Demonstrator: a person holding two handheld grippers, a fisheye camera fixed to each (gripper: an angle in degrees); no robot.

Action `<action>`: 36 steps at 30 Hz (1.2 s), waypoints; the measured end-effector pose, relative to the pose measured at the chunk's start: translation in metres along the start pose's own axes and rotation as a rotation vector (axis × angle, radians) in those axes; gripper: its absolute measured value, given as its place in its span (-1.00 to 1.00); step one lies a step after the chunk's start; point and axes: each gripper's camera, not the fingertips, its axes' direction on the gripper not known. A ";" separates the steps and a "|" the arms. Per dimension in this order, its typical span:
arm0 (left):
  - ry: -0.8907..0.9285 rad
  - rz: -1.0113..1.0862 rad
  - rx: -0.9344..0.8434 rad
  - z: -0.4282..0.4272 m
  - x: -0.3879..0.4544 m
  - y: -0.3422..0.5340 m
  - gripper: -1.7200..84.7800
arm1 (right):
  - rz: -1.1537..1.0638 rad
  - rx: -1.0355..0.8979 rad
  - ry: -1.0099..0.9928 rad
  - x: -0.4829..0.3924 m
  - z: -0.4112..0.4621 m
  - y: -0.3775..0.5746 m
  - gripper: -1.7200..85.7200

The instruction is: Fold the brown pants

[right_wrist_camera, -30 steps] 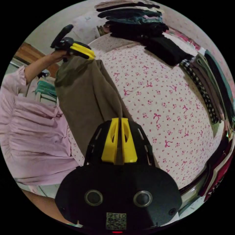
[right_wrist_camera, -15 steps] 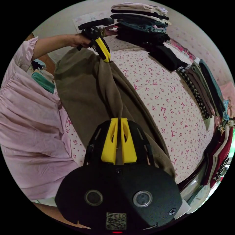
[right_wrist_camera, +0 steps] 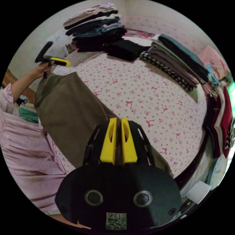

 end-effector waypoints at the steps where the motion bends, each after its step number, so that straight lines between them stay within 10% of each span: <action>1: -0.021 0.006 0.031 -0.013 0.002 0.011 -0.91 | 0.025 0.009 0.023 0.005 -0.004 0.002 -0.92; 10: -0.163 0.316 -0.147 0.047 0.133 0.049 -0.94 | -0.170 -0.099 0.016 -0.042 0.030 -0.027 -0.95; 18: -0.123 0.341 0.029 0.002 0.154 0.040 -0.84 | 0.159 0.062 0.108 0.039 -0.038 0.053 -0.85; 28: -0.055 0.663 -0.173 0.035 0.233 -0.032 -0.90 | 0.146 -0.107 0.080 0.093 -0.003 0.097 -0.85; 36: 0.059 0.450 -0.015 -0.027 0.211 -0.025 -0.95 | 0.350 0.086 -0.067 0.121 -0.044 0.140 -0.92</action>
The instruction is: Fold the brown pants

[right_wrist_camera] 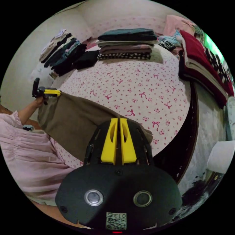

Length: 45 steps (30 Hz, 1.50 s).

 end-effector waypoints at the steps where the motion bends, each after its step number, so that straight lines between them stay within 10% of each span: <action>1: 0.008 -0.037 -0.019 0.007 -0.003 -0.001 -0.95 | 0.019 0.003 -0.018 0.005 0.003 0.001 -0.91; 11: -0.082 -0.140 0.010 -0.075 0.007 0.010 -0.89 | 0.216 0.084 0.145 0.030 -0.032 0.027 -0.80; 24: -0.152 0.247 -0.138 -0.109 0.183 0.066 -0.96 | 0.339 0.016 0.181 0.048 0.006 0.032 -0.80; 38: -0.257 -0.459 -0.154 -0.279 0.050 0.274 -0.96 | 0.092 0.100 0.214 -0.071 -0.011 0.060 -0.91; 45: -0.323 -0.987 0.154 -0.421 0.001 0.457 -0.83 | 0.009 -0.007 0.172 -0.124 0.032 0.045 -0.95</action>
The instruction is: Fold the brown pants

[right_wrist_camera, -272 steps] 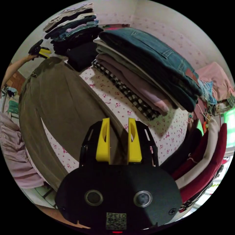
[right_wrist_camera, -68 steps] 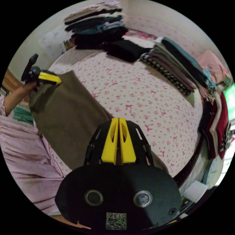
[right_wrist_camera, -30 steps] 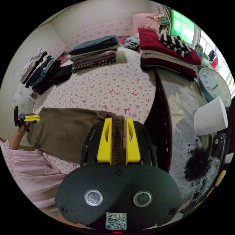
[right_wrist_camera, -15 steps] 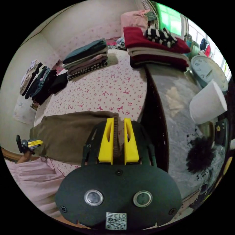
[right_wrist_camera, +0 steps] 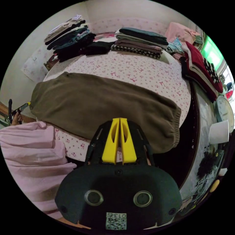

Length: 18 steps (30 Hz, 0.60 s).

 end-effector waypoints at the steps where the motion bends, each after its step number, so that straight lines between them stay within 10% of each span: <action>1: 0.022 -0.134 0.040 -0.014 -0.042 0.012 -0.78 | -0.026 0.012 -0.012 -0.009 -0.005 -0.005 -0.95; 10: 0.621 -0.598 0.137 0.000 -0.228 0.045 -0.66 | -0.239 -0.065 -0.135 -0.107 0.014 -0.056 -0.95; 18: 0.547 -0.562 0.134 -0.046 -0.255 0.028 -0.85 | -0.343 -0.177 -0.100 -0.158 0.041 -0.073 -0.95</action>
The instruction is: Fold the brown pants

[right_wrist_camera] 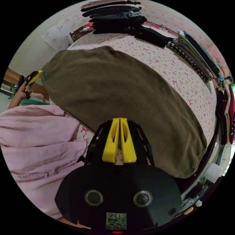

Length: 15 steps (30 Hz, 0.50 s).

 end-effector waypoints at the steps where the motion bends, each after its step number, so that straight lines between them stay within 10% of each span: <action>1: -0.063 0.110 0.022 -0.013 0.025 -0.004 -0.86 | -0.003 -0.001 0.007 -0.001 0.000 -0.001 -0.95; 9: -0.298 0.274 -0.046 0.013 0.034 -0.032 -0.85 | -0.024 0.014 0.017 -0.003 0.000 -0.007 -0.95; 15: -0.099 0.157 -0.003 0.018 0.012 -0.012 -0.83 | -0.026 0.000 0.040 -0.011 -0.008 -0.001 -0.95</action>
